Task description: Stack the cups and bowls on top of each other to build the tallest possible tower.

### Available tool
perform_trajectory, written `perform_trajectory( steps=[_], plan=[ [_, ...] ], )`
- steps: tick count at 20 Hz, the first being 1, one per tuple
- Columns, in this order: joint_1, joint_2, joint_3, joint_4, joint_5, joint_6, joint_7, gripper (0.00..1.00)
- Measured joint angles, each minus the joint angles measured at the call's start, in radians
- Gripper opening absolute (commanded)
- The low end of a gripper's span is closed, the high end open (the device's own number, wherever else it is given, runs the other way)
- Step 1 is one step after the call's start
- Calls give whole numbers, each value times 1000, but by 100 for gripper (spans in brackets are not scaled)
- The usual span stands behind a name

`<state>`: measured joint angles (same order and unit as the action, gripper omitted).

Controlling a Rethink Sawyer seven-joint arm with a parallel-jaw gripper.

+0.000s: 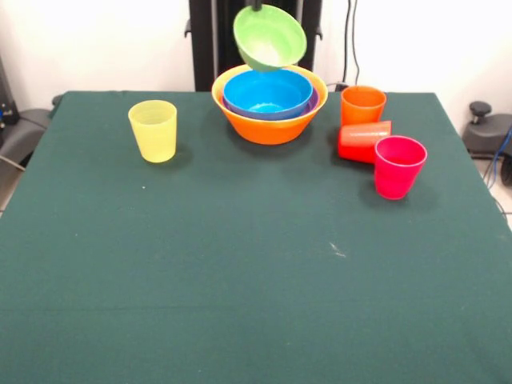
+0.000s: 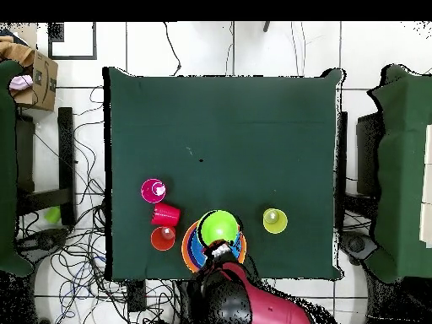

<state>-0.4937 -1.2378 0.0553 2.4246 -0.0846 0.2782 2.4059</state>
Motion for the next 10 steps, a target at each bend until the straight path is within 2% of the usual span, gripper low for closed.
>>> perform_trajectory(
  steps=[4, 10],
  plan=[
    [-46, -3, 9, 21, -49, 1, 0, 0],
    [-43, 32, 10, 22, -121, 1, 0, 0]
  ],
)
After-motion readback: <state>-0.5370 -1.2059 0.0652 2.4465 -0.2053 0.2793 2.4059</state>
